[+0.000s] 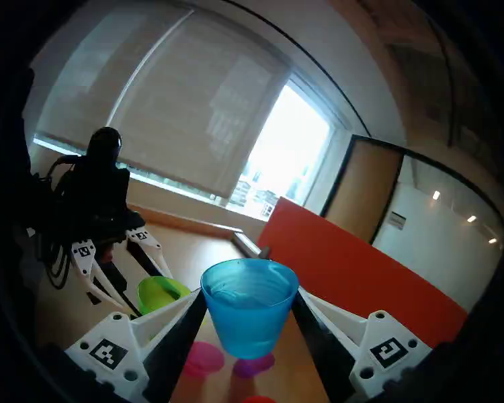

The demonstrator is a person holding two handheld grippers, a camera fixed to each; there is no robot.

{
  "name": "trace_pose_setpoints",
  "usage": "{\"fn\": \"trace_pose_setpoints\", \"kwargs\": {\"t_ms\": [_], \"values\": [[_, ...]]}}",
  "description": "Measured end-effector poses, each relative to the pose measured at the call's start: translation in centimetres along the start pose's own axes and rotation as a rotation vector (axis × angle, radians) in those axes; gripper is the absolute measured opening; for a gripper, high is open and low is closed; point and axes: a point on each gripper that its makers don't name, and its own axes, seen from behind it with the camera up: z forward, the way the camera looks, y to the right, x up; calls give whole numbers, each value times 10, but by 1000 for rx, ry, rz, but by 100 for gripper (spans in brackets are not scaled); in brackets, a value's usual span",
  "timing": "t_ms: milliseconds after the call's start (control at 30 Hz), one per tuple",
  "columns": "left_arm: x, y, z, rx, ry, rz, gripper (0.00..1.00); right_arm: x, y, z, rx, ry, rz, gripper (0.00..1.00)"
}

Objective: Pour water

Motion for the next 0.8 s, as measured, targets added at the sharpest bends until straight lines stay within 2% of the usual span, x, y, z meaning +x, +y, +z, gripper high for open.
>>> {"fn": "trace_pose_setpoints", "kwargs": {"t_ms": [800], "values": [[-3, 3, 7, -22, -6, 3, 82, -2, 10, 10, -13, -27, -195, 89]]}}
